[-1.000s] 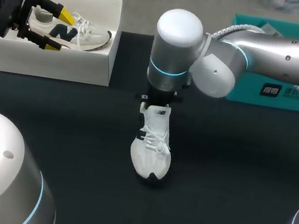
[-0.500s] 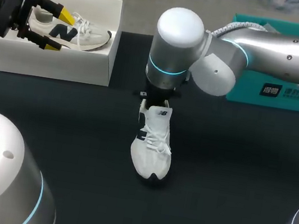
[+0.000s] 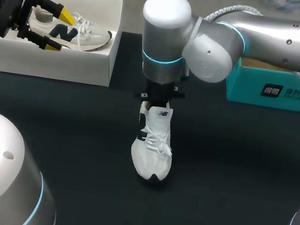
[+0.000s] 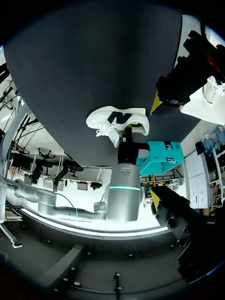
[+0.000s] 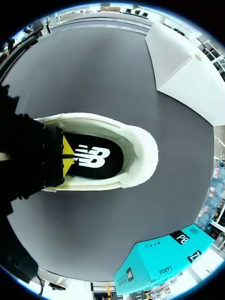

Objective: Take the shoe out of the shoebox, open the shoe tongue, remove and reinsert the insole, then place the shoe into the shoebox

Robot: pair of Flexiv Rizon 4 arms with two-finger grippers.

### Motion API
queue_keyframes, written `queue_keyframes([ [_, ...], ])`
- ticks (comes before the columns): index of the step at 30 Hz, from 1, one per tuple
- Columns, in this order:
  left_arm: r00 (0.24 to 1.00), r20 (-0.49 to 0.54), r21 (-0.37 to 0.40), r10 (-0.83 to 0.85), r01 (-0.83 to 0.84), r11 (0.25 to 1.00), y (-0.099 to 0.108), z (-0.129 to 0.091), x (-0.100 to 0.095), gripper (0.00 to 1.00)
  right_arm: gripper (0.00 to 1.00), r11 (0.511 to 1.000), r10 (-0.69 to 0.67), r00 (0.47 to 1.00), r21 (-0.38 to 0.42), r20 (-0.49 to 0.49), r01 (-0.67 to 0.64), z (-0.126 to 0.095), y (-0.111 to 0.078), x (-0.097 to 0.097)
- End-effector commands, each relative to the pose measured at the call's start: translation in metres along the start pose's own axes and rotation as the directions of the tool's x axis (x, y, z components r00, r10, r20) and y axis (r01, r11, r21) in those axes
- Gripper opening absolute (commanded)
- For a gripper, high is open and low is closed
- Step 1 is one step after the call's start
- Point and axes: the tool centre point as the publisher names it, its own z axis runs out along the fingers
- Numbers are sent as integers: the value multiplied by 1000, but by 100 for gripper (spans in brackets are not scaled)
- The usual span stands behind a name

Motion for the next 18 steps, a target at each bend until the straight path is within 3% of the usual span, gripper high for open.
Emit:
queue_keyframes([
  [1,1000,-4,0,0,0,1000,0,0,-1,100,0,1000,4,1000,26,-16,-3,25,-1,5],
  [6,1000,-4,0,0,0,1000,0,0,-1,100,0,999,6,1000,39,-16,-6,34,-3,8],
  [13,1000,-4,0,0,0,1000,0,0,-1,100,0,1000,10,1000,2,1,-10,-5,2,4],
  [16,1000,-4,0,0,0,1000,0,0,-1,100,0,999,7,1000,41,24,-8,-19,3,2],
  [18,1000,-4,0,0,0,1000,0,0,-1,100,0,994,3,1000,111,30,-6,-25,1,2],
])
